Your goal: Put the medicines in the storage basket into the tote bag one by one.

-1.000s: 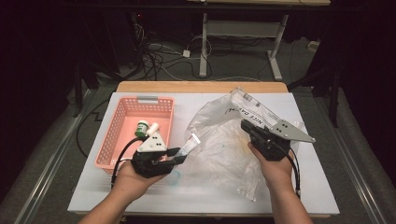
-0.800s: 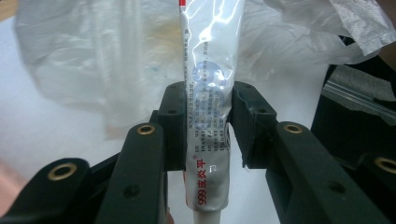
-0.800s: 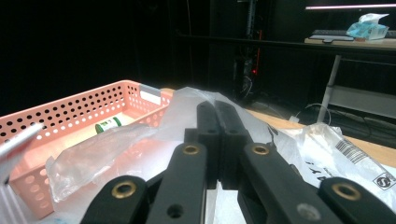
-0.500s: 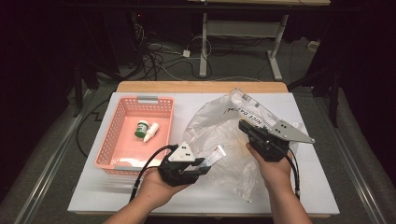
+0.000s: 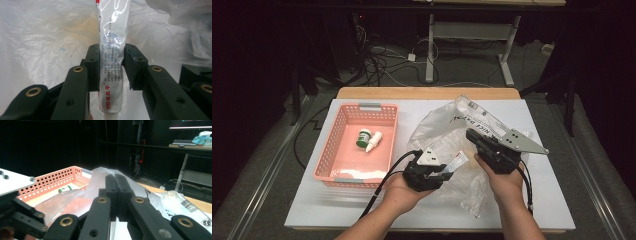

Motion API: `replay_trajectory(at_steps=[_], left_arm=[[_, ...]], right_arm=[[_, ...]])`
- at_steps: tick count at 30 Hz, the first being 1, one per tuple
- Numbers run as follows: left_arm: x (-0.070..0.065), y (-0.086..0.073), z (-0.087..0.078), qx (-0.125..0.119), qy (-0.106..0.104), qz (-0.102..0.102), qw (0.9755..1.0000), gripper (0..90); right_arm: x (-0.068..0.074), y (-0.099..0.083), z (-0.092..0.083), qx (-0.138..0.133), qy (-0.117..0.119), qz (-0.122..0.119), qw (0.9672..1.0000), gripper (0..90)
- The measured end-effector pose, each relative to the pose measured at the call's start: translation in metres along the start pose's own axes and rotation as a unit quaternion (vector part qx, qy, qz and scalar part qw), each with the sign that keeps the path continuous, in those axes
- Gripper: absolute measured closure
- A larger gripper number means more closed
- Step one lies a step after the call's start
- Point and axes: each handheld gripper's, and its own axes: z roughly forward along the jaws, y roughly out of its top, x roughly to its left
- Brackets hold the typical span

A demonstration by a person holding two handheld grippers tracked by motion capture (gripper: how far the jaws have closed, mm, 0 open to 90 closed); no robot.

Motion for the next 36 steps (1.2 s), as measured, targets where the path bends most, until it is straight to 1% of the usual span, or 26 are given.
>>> replay_trajectory(at_steps=[3, 5, 9, 11, 14, 17, 18, 21, 25, 28, 30, 32, 33, 34, 36], left_arm=[[0.002, 0.005, 0.007, 0.002, 0.014, 0.004, 0.9999, 66.2], [0.005, 0.008, 0.012, 0.0, 0.017, -0.003, 0.9999, 66.2], [0.01, 0.014, 0.02, -0.001, 0.031, 0.0, 0.9995, 66.2], [0.013, 0.017, 0.024, -0.005, 0.037, -0.004, 0.9993, 66.2], [0.019, 0.02, 0.031, -0.005, 0.052, -0.006, 0.9986, 66.2], [0.025, 0.021, 0.039, -0.001, 0.061, -0.01, 0.9981, 66.1], [0.027, 0.021, 0.042, -0.004, 0.067, -0.011, 0.9977, 66.2], [0.033, 0.022, 0.05, -0.004, 0.08, -0.013, 0.9967, 66.1], [0.039, 0.021, 0.058, -0.01, 0.097, -0.016, 0.9951, 66.0], [0.043, 0.021, 0.063, -0.011, 0.097, -0.023, 0.9949, 66.0], [0.043, 0.021, 0.068, -0.01, 0.104, -0.021, 0.9943, 66.0], [0.044, 0.021, 0.072, -0.009, 0.105, -0.022, 0.9942, 65.9], [0.044, 0.021, 0.075, -0.006, 0.106, -0.021, 0.9941, 65.9], [0.044, 0.02, 0.078, -0.004, 0.108, -0.02, 0.9939, 65.9], [0.044, 0.02, 0.083, 0.002, 0.11, -0.016, 0.9938, 65.9]], right_arm=[[0.0, 0.0, 0.0, 0.0, -0.001, 0.002, 1.0, 90.0], [-0.001, 0.0, 0.0, 0.0, -0.002, 0.004, 1.0, 90.0], [-0.001, -0.001, 0.0, -0.001, -0.001, 0.007, 1.0, 90.0], [-0.002, -0.001, 0.0, -0.001, -0.002, 0.008, 1.0, 90.0], [-0.003, -0.002, 0.0, -0.001, -0.002, 0.007, 1.0, 90.0], [-0.003, -0.002, 0.001, 0.0, -0.001, 0.01, 0.9999, 90.0], [-0.003, -0.002, 0.001, 0.001, -0.002, 0.012, 0.9999, 90.0], [-0.005, -0.003, 0.001, 0.001, -0.002, 0.007, 1.0, 90.0], [-0.007, -0.004, 0.001, 0.003, -0.005, 0.013, 0.9999, 90.0], [-0.008, -0.006, 0.001, 0.005, -0.006, 0.013, 0.9999, 90.0], [-0.009, -0.006, 0.001, 0.006, -0.007, 0.017, 0.9998, 90.0], [-0.009, -0.007, 0.002, 0.009, -0.007, 0.017, 0.9998, 90.0], [-0.01, -0.008, 0.003, 0.009, -0.007, 0.015, 0.9998, 90.0], [-0.009, -0.009, 0.003, 0.012, -0.007, 0.02, 0.9997, 90.0], [-0.01, -0.009, 0.004, 0.012, -0.006, 0.016, 0.9998, 90.0]])
